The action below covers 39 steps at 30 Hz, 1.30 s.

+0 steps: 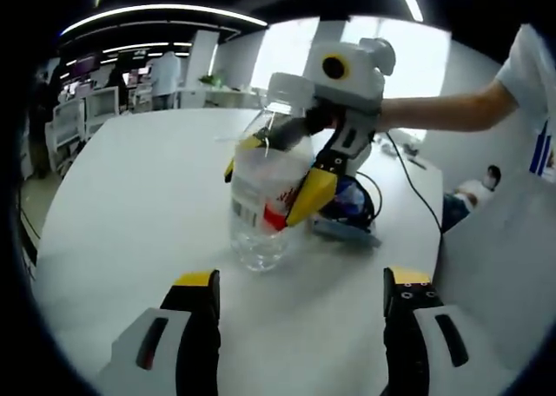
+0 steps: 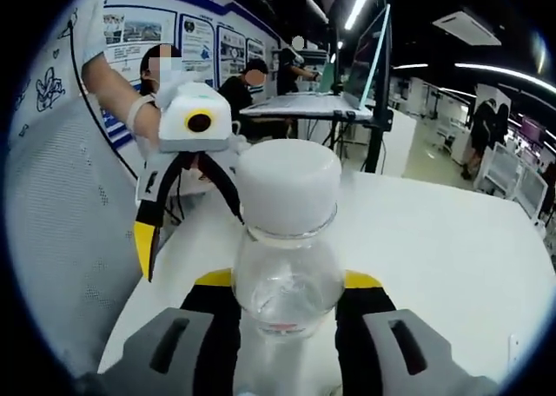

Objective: Arrange the tabletop items into an orderly group along one side of the table until the central work area is clear of visible clutter.

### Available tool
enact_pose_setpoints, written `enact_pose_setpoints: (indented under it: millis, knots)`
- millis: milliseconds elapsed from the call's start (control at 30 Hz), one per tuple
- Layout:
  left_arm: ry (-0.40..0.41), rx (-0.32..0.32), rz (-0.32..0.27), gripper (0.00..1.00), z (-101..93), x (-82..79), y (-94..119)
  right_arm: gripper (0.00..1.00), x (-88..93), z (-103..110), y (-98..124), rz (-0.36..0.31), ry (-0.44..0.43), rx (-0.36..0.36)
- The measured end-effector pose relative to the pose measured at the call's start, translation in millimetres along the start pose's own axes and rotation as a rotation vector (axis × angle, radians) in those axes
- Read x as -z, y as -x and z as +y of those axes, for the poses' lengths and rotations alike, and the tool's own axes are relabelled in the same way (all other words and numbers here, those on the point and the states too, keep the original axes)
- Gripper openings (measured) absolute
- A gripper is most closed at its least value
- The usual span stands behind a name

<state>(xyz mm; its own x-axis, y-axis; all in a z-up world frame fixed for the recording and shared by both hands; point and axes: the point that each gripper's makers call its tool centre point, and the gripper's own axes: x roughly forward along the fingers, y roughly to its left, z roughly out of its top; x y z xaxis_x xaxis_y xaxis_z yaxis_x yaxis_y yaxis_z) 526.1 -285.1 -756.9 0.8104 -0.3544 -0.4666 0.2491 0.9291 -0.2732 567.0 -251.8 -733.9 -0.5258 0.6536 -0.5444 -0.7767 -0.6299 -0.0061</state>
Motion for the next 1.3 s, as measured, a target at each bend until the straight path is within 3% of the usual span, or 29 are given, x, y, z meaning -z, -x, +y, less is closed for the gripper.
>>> enact_pose_setpoints:
  millis: [367,667,733,1033,1300]
  knots:
    - [0.001,-0.006,-0.007,0.73,2.3,-1.0,1,0.37,-3.3,-2,-2,-0.037,-0.022,0.035]
    - [-0.053,-0.026,-0.052,0.71,10.0,-22.2,-9,0.37,-2.8,-4,0,-0.041,-0.029,0.043]
    - [-0.097,-0.041,-0.04,0.69,16.1,-21.1,-15,0.37,-2.6,-3,1,-0.038,-0.024,0.039]
    - [-0.127,-0.018,-0.062,0.6,28.6,-31.3,-44,0.37,-2.3,-3,2,-0.037,-0.027,0.04]
    - [-0.138,-0.009,-0.083,0.48,31.1,-38.4,-52,0.36,-1.4,-5,3,-0.04,-0.034,0.046]
